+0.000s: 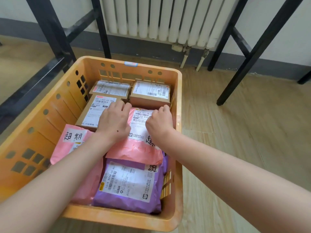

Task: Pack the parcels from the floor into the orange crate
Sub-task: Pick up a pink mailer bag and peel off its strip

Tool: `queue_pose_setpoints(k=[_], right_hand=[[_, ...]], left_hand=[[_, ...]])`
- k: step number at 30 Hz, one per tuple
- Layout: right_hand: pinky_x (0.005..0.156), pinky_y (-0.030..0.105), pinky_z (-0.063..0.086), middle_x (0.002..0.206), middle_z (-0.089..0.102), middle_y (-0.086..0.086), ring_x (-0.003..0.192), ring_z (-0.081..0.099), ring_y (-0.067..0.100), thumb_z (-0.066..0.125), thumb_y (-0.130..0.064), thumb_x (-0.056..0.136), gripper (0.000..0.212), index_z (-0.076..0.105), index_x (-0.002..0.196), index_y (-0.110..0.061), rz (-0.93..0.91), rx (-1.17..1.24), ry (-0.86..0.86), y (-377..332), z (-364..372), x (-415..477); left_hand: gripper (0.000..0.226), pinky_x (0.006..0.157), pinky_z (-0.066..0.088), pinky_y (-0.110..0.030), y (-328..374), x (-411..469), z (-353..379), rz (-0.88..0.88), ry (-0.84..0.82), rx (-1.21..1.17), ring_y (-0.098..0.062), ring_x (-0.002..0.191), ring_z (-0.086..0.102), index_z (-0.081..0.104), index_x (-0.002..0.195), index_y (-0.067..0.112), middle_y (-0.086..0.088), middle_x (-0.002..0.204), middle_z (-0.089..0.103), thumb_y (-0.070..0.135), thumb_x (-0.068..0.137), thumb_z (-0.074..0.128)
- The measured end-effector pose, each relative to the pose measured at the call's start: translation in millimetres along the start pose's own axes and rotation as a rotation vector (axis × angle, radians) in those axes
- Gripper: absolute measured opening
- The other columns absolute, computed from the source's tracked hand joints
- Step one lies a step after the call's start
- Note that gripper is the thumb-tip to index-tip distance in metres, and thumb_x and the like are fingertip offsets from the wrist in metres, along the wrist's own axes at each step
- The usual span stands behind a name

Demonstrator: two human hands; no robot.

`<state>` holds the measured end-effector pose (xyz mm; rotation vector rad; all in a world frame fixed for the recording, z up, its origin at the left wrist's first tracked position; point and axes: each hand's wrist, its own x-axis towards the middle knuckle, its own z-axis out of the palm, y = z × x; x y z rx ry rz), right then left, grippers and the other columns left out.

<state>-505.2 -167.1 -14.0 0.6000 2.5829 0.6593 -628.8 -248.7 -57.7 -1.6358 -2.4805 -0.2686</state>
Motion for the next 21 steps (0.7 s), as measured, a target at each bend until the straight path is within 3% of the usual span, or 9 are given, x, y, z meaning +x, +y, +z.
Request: queue_pose_setpoints(k=[2,4,6,9,11,14,18,20,21], right_hand=[[0.092,0.040,0.034,0.118,0.051,0.009,0.107,0.048,0.028,0.053,-0.035,0.087,0.041,0.050,0.123,-0.015,-0.037,0.144,-0.031,3.9,-4.2,-2.9],[0.102,0.050,0.031,0.135,0.043,0.011,0.125,0.040,0.032,0.061,-0.052,0.078,0.072,0.038,0.138,-0.019,-0.077,0.360,-0.269,10.1,-10.0,-4.4],[0.105,0.056,0.028,0.146,0.035,0.007,0.134,0.034,0.032,0.065,-0.065,0.069,0.093,0.028,0.146,-0.029,-0.095,0.445,-0.508,11.7,-14.2,-1.9],[0.110,0.066,0.009,0.151,0.024,0.018,0.140,0.019,0.040,0.067,-0.061,0.071,0.104,0.014,0.151,-0.019,-0.120,0.328,-0.452,-3.3,-8.8,1.7],[0.110,0.068,0.002,0.151,0.018,0.024,0.141,0.013,0.043,0.066,-0.060,0.073,0.111,0.006,0.151,-0.009,-0.106,0.253,-0.391,-14.7,-1.6,2.5],[0.110,0.068,-0.001,0.152,0.018,0.024,0.142,0.014,0.043,0.064,-0.065,0.071,0.113,0.007,0.150,-0.007,-0.118,0.205,-0.358,-20.3,3.7,2.4],[0.110,0.066,0.003,0.151,0.027,0.019,0.141,0.021,0.040,0.062,-0.069,0.072,0.107,0.017,0.150,-0.011,-0.156,0.190,-0.304,-6.8,-3.5,6.8],[0.111,0.059,0.014,0.143,0.037,0.016,0.134,0.031,0.037,0.060,-0.059,0.080,0.086,0.030,0.145,-0.012,-0.148,0.236,-0.183,6.4,-8.2,8.4],[0.108,0.053,0.023,0.138,0.042,0.015,0.129,0.037,0.036,0.058,-0.050,0.084,0.072,0.035,0.141,-0.013,-0.140,0.247,-0.092,13.3,-8.9,7.5]], left_hand=[[0.057,0.098,0.039,-0.038,-5.9,-1.4,-0.5,0.141,-0.187,-0.216,-0.026,0.125,0.037,0.048,0.129,0.017,-0.006,0.133,0.045,0.023,0.075,0.062],[0.080,0.115,0.017,-0.044,-12.9,-2.3,-2.1,0.152,-0.529,-0.334,-0.021,0.144,0.006,0.034,0.142,0.037,0.001,0.156,0.018,0.042,0.070,0.068],[0.098,0.115,-0.004,-0.049,-17.8,-3.7,2.2,0.101,-0.740,-0.254,-0.019,0.144,-0.022,0.010,0.139,0.062,0.012,0.158,-0.010,0.069,0.058,0.065],[0.111,0.110,-0.021,-0.047,-18.3,-12.4,14.0,0.085,-0.746,-0.109,-0.021,0.138,-0.035,-0.011,0.132,0.069,0.008,0.157,-0.023,0.082,0.047,0.059],[0.116,0.108,-0.023,-0.048,-15.7,-17.1,19.0,0.085,-0.690,-0.065,-0.022,0.139,-0.035,-0.017,0.131,0.068,0.005,0.157,-0.022,0.086,0.042,0.056],[0.119,0.109,-0.021,-0.049,-11.6,-19.1,21.7,0.101,-0.653,-0.008,-0.026,0.141,-0.030,-0.017,0.133,0.065,0.002,0.158,-0.020,0.089,0.041,0.054],[0.109,0.114,-0.009,-0.049,-10.3,-5.8,0.1,-0.017,-0.680,-0.155,-0.026,0.144,-0.021,0.003,0.139,0.062,0.000,0.159,-0.017,0.075,0.053,0.069],[0.089,0.113,0.015,-0.045,-1.1,3.2,-13.2,-0.069,-0.533,-0.158,-0.028,0.143,0.007,0.026,0.142,0.051,-0.005,0.156,0.011,0.060,0.066,0.072],[0.071,0.104,0.029,-0.040,7.8,5.5,-17.5,-0.079,-0.385,-0.081,-0.029,0.133,0.026,0.039,0.138,0.042,-0.007,0.145,0.030,0.049,0.074,0.070]])
